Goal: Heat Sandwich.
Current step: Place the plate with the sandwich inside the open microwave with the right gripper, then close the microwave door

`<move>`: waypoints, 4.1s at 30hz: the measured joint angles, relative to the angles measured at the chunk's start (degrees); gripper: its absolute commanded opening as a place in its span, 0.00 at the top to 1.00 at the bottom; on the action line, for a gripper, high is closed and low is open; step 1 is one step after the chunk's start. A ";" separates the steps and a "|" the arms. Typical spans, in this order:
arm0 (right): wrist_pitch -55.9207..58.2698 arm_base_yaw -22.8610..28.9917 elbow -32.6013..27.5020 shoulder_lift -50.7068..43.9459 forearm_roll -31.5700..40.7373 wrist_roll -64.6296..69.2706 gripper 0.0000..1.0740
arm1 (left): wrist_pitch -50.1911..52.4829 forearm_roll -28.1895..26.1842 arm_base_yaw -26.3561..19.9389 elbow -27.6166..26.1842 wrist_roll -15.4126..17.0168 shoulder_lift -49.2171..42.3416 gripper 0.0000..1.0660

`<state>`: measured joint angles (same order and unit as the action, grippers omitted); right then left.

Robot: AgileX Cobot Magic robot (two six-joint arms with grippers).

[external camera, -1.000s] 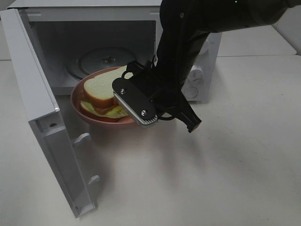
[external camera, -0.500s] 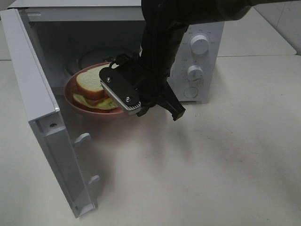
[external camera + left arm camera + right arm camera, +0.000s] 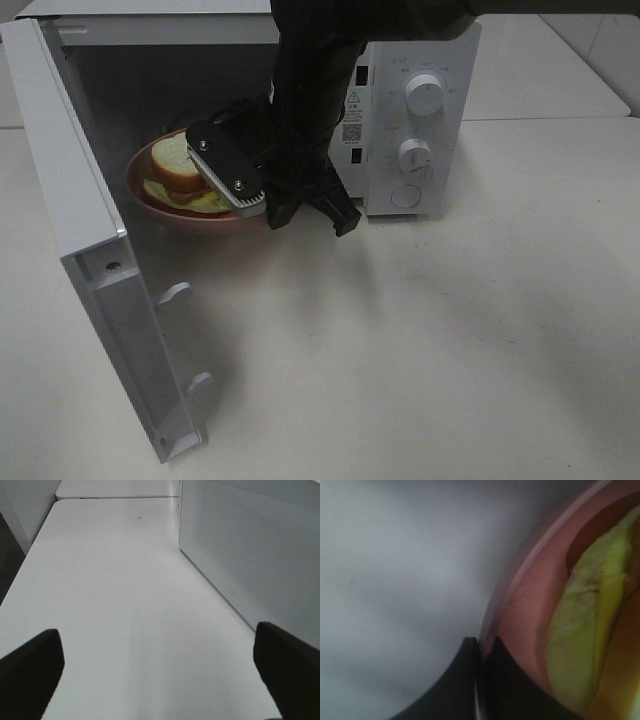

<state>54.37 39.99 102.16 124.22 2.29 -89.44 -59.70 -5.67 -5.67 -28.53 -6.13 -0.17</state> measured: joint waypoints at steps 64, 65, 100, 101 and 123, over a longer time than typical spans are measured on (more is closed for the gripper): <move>-3.72 -4.58 23.03 14.50 -2.98 10.66 0.57 | 0.00 0.00 0.00 0.00 0.00 0.00 0.08; -3.72 -4.58 23.03 14.50 -2.98 10.66 0.57 | 0.00 0.00 0.00 0.00 0.00 0.00 0.08; -17.07 -4.58 4.35 5.04 -2.29 17.88 0.32 | 0.00 0.00 0.00 0.00 0.00 0.00 0.08; -17.53 -4.58 3.55 4.53 -2.29 17.88 0.32 | 0.00 0.00 0.00 0.00 0.00 0.00 0.08; -28.53 -4.58 -18.74 -9.97 -2.29 19.94 0.32 | 0.00 0.00 0.00 0.00 0.00 0.00 0.08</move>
<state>25.84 35.41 83.42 114.25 0.00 -69.50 -59.70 -5.67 -5.67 -28.53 -6.13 -0.17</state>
